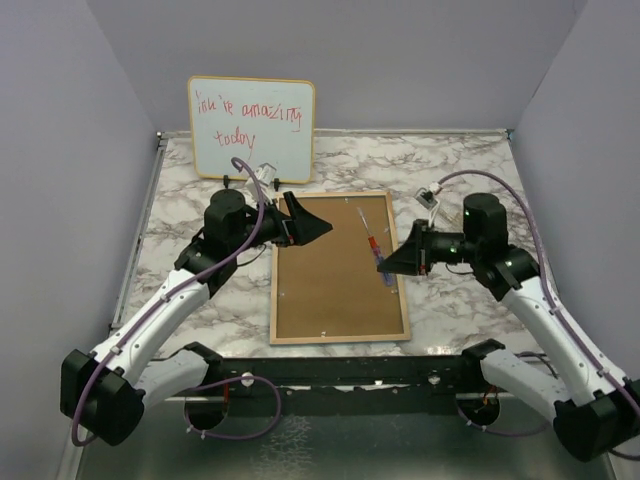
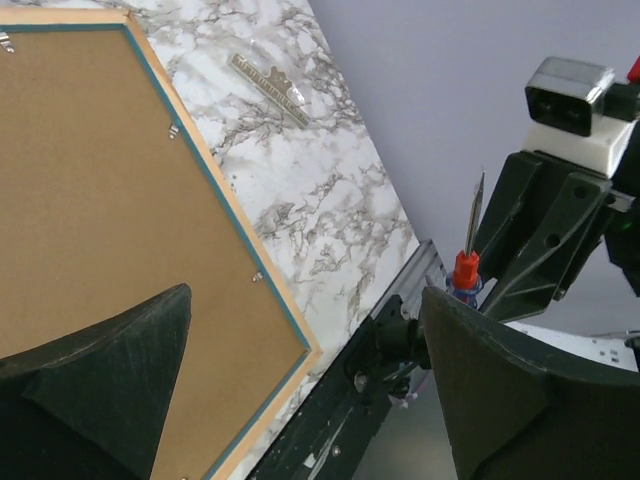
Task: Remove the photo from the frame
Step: Pick up the screwdriver from the center of the board.
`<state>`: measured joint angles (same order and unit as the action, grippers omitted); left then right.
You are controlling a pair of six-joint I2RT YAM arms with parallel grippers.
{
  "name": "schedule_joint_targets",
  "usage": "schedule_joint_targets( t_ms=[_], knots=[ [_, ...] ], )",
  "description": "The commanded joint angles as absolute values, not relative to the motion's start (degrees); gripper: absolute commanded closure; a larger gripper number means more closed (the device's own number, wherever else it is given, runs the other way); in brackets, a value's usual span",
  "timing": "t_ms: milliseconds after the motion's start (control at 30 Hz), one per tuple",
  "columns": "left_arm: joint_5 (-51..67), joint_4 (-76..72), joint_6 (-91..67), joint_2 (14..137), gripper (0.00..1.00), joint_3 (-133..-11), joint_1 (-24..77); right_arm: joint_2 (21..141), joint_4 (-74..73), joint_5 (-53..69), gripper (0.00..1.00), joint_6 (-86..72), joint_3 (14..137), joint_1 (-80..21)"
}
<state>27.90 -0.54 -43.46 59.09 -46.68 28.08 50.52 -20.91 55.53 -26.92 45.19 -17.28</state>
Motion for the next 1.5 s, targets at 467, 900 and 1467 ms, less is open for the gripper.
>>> schedule_joint_targets(
  t_ms=[467, 900, 1467],
  knots=[
    [39.21, 11.5, -38.43, 56.07, 0.02, -46.73, 27.87, 62.9, -34.26, 44.65, 1.0, -14.08, 54.58, -39.79],
    [53.65, 11.2, -34.51, 58.47, 0.33, -45.26, 28.12, 63.58, -33.5, 43.94, 1.0, -14.04, 54.32, -43.72],
    [54.59, 10.04, -36.21, 57.4, 0.68, -42.5, 28.21, 66.21, -32.79, 39.73, 1.0, -14.85, 55.27, -47.04]
  ],
)
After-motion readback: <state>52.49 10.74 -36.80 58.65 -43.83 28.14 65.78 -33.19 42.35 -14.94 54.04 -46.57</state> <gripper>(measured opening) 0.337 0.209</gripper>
